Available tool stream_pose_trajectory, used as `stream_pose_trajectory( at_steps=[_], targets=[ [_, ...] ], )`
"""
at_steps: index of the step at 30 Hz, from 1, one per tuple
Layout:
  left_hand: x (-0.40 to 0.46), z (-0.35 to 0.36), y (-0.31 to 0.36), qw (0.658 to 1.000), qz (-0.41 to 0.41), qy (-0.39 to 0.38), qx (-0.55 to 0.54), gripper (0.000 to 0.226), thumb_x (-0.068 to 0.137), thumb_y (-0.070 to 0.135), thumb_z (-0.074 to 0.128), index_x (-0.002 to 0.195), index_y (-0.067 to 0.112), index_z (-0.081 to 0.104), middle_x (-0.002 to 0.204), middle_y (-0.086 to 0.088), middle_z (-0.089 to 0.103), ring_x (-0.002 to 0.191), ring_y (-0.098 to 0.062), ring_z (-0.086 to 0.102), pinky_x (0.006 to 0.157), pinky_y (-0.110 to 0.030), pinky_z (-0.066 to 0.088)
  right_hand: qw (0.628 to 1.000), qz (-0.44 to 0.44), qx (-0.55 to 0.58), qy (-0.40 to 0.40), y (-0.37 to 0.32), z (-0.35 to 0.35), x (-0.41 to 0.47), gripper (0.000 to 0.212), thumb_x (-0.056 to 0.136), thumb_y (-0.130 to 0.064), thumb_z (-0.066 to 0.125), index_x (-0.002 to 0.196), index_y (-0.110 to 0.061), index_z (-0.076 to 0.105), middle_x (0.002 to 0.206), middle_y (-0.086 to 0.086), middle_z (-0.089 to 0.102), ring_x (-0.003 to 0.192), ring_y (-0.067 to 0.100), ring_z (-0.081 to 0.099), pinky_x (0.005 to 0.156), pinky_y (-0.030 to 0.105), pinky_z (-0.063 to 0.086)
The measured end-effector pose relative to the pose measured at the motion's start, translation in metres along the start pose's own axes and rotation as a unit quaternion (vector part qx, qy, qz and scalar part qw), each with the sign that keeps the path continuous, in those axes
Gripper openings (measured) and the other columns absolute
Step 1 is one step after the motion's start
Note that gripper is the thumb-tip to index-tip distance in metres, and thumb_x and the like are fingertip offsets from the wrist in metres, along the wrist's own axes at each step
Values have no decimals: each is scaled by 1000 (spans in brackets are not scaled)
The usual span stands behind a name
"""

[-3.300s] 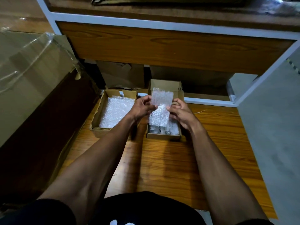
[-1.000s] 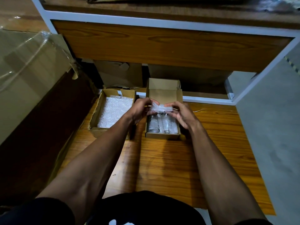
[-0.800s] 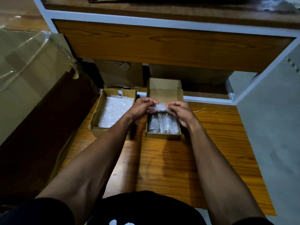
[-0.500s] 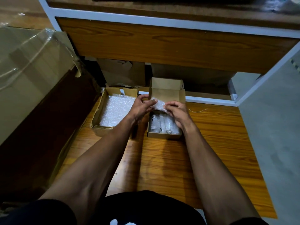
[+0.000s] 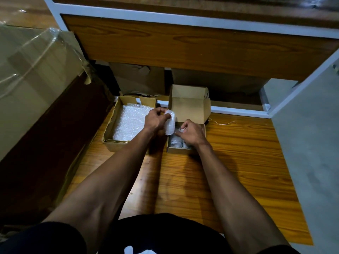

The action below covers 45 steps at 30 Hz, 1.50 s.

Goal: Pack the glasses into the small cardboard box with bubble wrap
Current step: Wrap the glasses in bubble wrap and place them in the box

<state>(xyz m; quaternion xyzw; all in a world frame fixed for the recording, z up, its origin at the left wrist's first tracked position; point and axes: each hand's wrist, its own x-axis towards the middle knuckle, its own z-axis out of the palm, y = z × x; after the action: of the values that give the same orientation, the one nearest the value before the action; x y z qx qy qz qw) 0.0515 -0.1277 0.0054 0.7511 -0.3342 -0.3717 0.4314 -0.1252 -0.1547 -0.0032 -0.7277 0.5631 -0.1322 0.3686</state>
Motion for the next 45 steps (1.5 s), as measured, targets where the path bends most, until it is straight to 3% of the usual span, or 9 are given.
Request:
stream_pose_trajectory(
  at_steps=[6, 13, 17, 20, 25, 34, 37, 41, 45],
  targets=[
    [-2, 3, -12, 990, 15, -42, 135, 31, 89, 24, 83, 119, 19, 75, 116, -9, 75, 94, -20, 68, 76, -28, 54, 998, 13, -50, -27, 4, -1, -2, 44, 83, -26, 88, 116, -22, 59, 112, -3, 56, 102, 17, 56, 83, 36, 54],
    [-8, 6, -16, 978, 33, -32, 203, 28, 86, 23, 86, 104, 17, 65, 106, -9, 73, 94, -22, 67, 77, -29, 48, 985, -85, -135, -67, -1, -4, 0, 33, 88, -8, 76, 104, -36, 76, 120, 1, 68, 95, 16, 65, 78, 42, 61],
    [-12, 12, -15, 976, 45, -16, 213, 30, 88, 21, 85, 100, 19, 58, 105, -6, 67, 96, -22, 64, 77, -32, 49, 986, -76, -124, -81, 5, -2, 1, 23, 92, -16, 75, 108, -32, 80, 124, 3, 70, 94, 15, 67, 75, 32, 57],
    [-15, 17, -16, 970, 62, -6, 236, 32, 88, 20, 84, 102, 19, 55, 104, -9, 65, 93, -24, 63, 75, -33, 49, 988, -74, -121, -65, 11, 0, 0, 32, 82, -38, 88, 111, -32, 77, 126, 3, 67, 110, 19, 64, 89, 37, 57],
    [-21, 28, -14, 950, 98, 10, 296, 34, 90, 17, 79, 118, 12, 60, 107, -14, 68, 96, -30, 67, 75, -39, 56, 989, -89, -112, -40, 19, -3, 0, 41, 78, -35, 91, 114, -24, 75, 118, 4, 71, 100, 17, 67, 86, 35, 58],
    [-35, 36, -18, 923, 162, 22, 349, 17, 98, 24, 72, 109, 12, 69, 99, -6, 70, 86, -20, 69, 75, -38, 63, 990, -94, -85, -57, 25, -4, -4, 41, 85, -28, 85, 124, -26, 72, 95, -3, 68, 89, 13, 65, 84, 38, 59],
    [-38, 35, -22, 893, 200, 8, 404, 15, 97, 23, 71, 108, 12, 71, 99, -8, 71, 91, -25, 68, 75, -39, 61, 991, -83, -82, -58, 23, -4, -3, 42, 85, -25, 86, 126, -23, 72, 95, -2, 70, 89, 12, 66, 82, 35, 58],
    [-44, 35, -27, 816, 225, -6, 533, 28, 92, 31, 75, 118, 20, 71, 123, -6, 66, 119, -29, 53, 87, -41, 47, 992, -84, -78, -47, 23, -3, -5, 45, 85, -26, 86, 127, -21, 72, 98, 0, 71, 89, 13, 67, 84, 35, 59],
    [-46, 34, -27, 797, 194, -14, 572, 35, 92, 44, 71, 122, 26, 69, 143, -7, 43, 129, -33, 38, 102, -47, 38, 993, -92, -72, -25, 26, -1, -8, 46, 86, -26, 86, 129, -18, 72, 99, 2, 71, 86, 12, 65, 79, 29, 54]
  ],
)
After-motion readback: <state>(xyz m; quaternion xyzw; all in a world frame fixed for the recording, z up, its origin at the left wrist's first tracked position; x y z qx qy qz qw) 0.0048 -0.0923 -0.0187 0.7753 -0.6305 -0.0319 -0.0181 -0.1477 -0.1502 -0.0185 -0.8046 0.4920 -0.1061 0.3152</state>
